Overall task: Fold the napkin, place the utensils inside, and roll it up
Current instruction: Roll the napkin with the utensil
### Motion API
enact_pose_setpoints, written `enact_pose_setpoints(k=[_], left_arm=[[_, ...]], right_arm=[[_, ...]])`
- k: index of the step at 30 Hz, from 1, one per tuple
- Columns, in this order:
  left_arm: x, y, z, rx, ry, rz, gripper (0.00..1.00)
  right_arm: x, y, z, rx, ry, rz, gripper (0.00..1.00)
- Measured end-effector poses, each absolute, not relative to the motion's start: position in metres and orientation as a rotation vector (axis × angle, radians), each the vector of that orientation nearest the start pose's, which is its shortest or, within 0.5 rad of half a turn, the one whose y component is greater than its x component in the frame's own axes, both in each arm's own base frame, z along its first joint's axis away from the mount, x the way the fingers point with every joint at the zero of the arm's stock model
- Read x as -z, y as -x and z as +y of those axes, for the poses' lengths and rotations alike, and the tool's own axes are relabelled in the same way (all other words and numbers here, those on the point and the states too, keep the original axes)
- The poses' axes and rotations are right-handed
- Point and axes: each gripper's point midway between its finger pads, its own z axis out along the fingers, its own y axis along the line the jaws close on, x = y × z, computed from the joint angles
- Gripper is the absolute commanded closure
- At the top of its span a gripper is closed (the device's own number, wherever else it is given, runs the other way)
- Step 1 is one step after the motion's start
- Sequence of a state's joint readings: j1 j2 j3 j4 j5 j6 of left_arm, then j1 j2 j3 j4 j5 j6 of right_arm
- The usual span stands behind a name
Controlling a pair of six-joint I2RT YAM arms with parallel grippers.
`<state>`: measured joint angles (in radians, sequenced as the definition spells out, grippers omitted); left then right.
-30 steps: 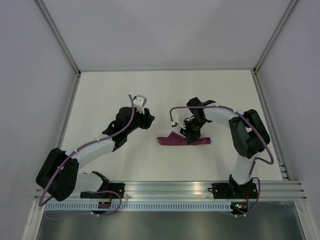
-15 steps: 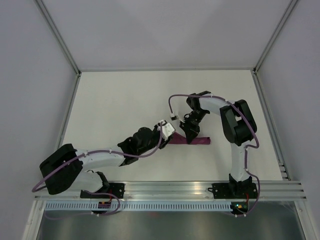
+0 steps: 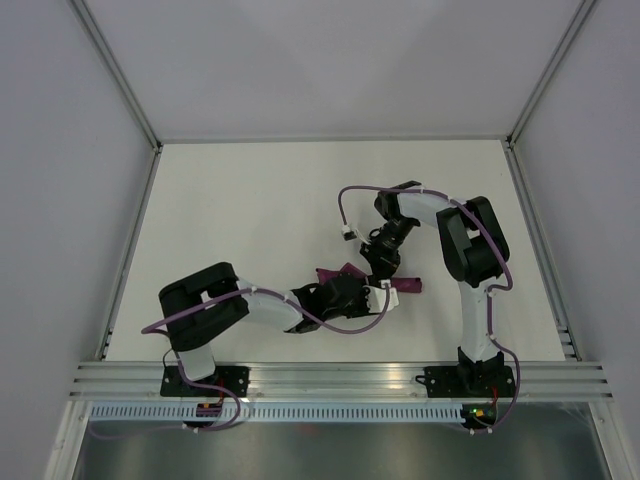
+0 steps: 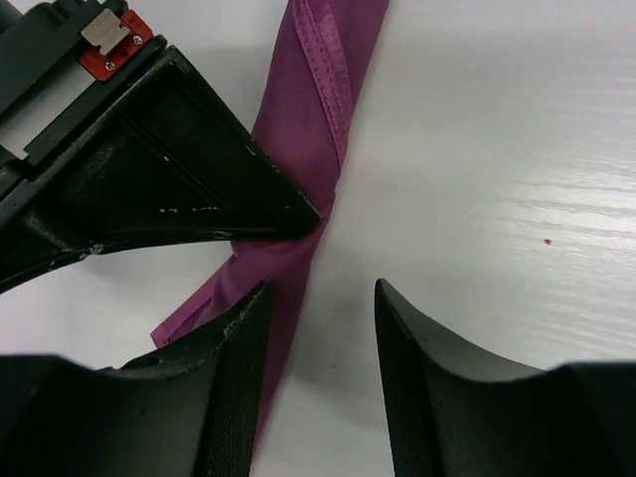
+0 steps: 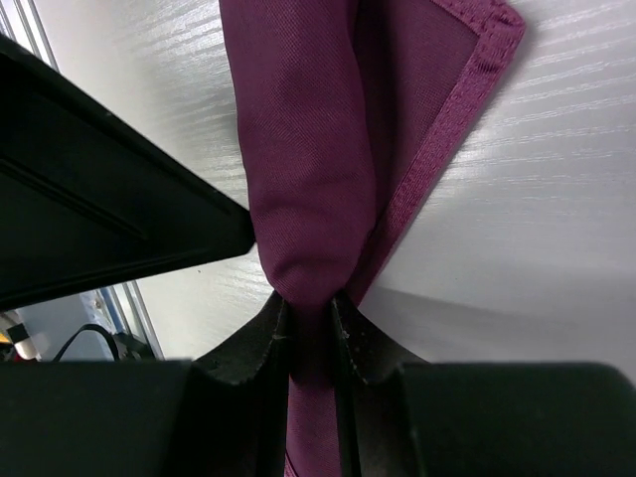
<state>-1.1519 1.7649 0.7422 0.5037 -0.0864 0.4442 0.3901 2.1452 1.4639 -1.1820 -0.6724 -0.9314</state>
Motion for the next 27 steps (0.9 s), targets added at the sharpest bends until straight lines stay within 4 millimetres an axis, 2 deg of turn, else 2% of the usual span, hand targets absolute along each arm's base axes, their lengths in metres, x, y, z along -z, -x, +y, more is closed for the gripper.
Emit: enact_pose_setpoints(k=[7,19,25,27], left_arm=[[-0.033,-0.219,-0.404,0.293,-1.507,1.479,0.48],[-0.036,-0.225,-0.404,0.254,-1.498,1.455,0.45],[-0.047,-0.247,-0.394,0.162,-1.415,1.448,0.44],[-0.048,-0.249,-0.393,0.160,-1.411,1.449,0.43]], right_arm=[[-0.012,-0.246,0.191,-1.151,1.717,2.503,1.00],[-0.012,-0.246,0.191,-1.158,1.696,2.517,1.00],[-0.012,-0.245,0.191,-1.164,1.694,2.521,1.00],[-0.012,-0.245,0.191,-1.167,1.692,2.520,1.00]])
